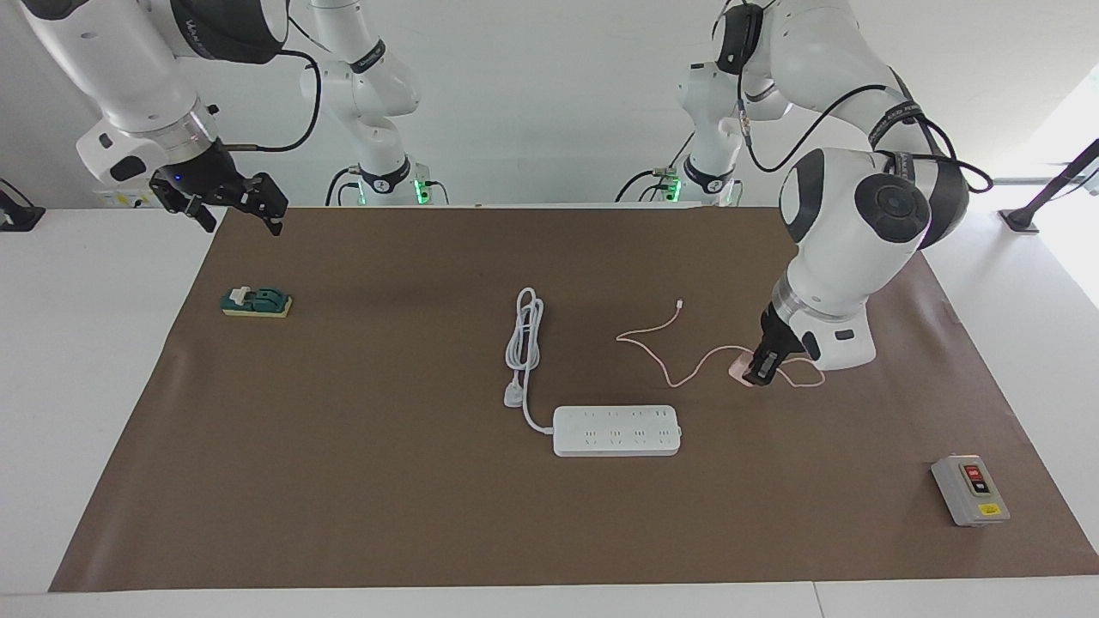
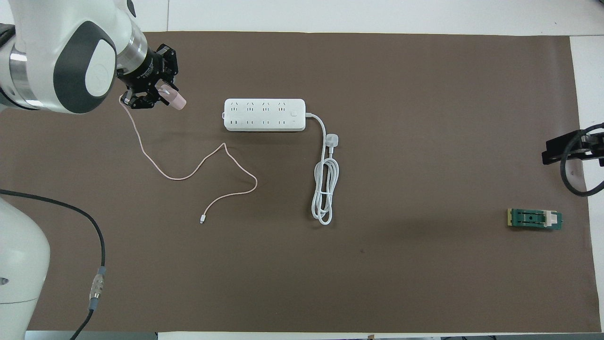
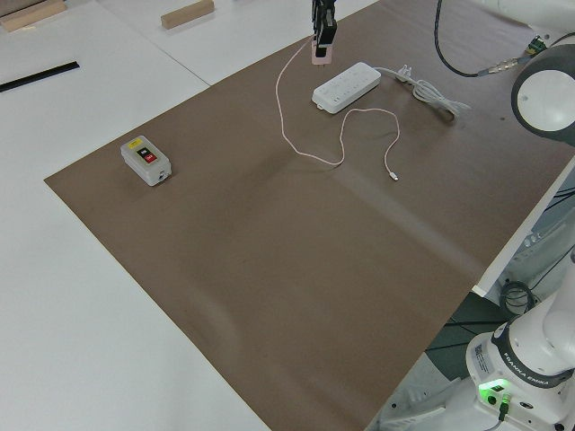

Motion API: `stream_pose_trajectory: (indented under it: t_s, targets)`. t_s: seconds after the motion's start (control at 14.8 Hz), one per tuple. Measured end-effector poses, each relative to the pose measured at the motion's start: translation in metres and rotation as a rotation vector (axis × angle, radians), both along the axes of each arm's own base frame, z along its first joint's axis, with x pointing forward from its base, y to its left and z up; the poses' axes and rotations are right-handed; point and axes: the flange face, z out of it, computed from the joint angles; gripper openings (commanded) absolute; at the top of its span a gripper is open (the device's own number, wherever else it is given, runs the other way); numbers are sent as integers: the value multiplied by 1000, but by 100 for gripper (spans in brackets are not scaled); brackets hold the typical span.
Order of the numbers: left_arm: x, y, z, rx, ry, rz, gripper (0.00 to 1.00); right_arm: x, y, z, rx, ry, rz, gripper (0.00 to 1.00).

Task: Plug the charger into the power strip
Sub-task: 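Move the charger with the left gripper to the power strip's end socket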

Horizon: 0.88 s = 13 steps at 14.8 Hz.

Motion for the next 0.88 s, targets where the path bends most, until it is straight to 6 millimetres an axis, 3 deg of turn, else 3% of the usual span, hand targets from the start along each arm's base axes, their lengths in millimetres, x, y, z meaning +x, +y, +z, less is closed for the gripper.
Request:
stream_pose_trajectory:
  t_s: [0.27, 0.54, 0.68, 0.88]
  targets:
    - [6, -38, -36, 8, -14, 270, 0, 0, 0, 6, -1, -13, 2, 100]
    - [20, -54, -69, -11, -58, 475, 0, 1, 2, 7, -1, -15, 6, 100]
    - [22, -64, -88, -8, -55, 523, 0, 1, 3, 7, -1, -15, 8, 100]
    - [20, -73, -102, 5, -40, 554, 0, 1, 11, 7, 0, -13, 23, 100]
